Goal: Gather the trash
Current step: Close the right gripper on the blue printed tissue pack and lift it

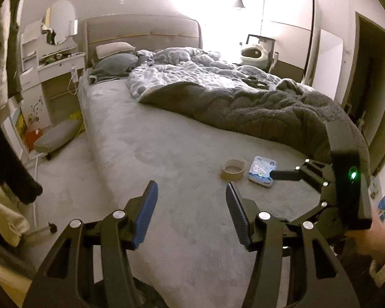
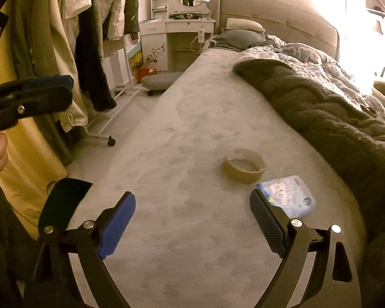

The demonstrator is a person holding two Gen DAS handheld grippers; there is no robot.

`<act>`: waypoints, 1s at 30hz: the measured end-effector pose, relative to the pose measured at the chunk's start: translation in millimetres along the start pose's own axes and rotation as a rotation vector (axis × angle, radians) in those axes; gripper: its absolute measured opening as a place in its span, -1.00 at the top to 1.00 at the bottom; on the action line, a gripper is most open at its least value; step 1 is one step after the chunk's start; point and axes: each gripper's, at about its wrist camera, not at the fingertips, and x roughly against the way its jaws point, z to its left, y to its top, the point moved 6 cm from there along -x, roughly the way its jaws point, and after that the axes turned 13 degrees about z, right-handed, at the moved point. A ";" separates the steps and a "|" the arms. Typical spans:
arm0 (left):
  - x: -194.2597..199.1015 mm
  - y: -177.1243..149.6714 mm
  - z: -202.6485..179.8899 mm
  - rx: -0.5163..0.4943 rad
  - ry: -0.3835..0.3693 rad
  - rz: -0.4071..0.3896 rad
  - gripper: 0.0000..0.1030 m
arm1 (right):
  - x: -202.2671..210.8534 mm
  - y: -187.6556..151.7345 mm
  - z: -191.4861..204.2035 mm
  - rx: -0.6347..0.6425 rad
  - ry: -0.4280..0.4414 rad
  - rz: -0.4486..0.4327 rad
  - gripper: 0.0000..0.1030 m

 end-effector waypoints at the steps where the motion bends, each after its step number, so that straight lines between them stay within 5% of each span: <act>1: -2.6 1.9 -0.8 -0.003 -0.003 0.000 -0.13 | -0.2 0.8 -4.1 -0.001 -0.005 -0.001 -0.78; 14: -56.4 17.2 -20.6 -0.079 -0.040 0.041 -0.26 | -8.9 0.0 -59.3 -0.016 -0.056 0.024 -0.79; 30: -106.7 38.4 -39.2 -0.068 -0.141 0.096 -0.49 | -29.5 -8.3 -115.9 -0.016 0.009 0.067 -0.83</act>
